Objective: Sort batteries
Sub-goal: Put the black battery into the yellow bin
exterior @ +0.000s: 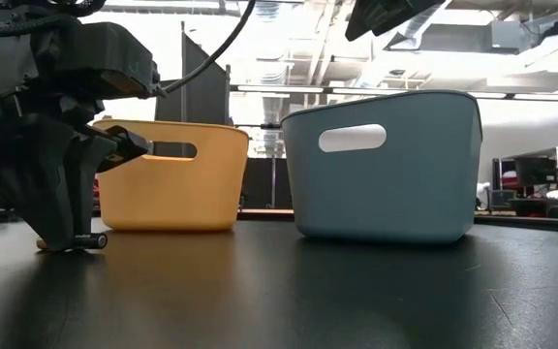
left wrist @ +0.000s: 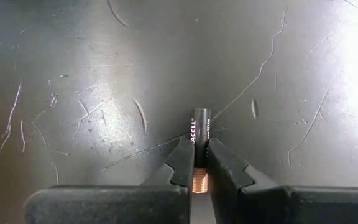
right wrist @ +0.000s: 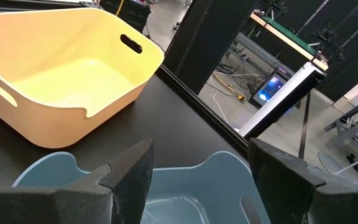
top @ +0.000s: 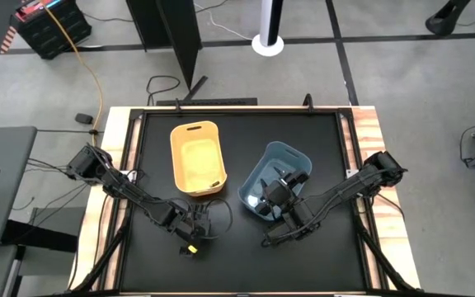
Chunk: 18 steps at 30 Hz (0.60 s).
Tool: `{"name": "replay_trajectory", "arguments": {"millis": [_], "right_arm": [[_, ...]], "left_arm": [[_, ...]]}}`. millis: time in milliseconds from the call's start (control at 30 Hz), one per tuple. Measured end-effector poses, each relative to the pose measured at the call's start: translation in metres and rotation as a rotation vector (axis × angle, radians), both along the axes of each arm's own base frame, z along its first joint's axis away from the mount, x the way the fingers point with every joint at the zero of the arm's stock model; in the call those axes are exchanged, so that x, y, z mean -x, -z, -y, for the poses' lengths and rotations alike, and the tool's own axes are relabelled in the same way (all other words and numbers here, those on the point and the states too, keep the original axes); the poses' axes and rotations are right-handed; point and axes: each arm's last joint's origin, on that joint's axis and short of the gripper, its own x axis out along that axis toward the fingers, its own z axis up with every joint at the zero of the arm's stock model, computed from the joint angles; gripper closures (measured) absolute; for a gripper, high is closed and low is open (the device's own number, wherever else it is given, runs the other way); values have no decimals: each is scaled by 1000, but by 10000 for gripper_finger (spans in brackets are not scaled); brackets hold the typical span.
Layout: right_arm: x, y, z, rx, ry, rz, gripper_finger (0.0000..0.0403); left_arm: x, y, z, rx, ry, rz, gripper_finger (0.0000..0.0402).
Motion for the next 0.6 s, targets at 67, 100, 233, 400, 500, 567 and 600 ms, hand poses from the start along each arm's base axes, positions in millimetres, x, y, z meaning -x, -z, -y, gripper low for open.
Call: {"name": "replay_trajectory", "arguments": {"millis": [67, 100, 233, 400, 500, 567, 600], "right_arm": [[0, 0, 0, 0, 0, 0, 124], [0, 0, 0, 0, 0, 0, 124], [0, 0, 0, 0, 0, 0, 124], [0, 0, 0, 0, 0, 0, 124], [0, 0, 0, 0, 0, 0, 124], [0, 0, 0, 0, 0, 0, 124], [0, 0, 0, 0, 0, 0, 124]], "left_arm": [[0, 0, 0, 0, 0, 1, 382], [0, -1, 0, 2, 0, 3, 382], [2, -7, -1, 7, 4, 14, 382], [4, -21, -3, 19, -1, 65, 382], [6, -31, -4, 24, 3, 99, 382], [8, -38, -6, 16, -5, 127, 382], [10, -43, -7, 11, -9, 138, 382]]}}
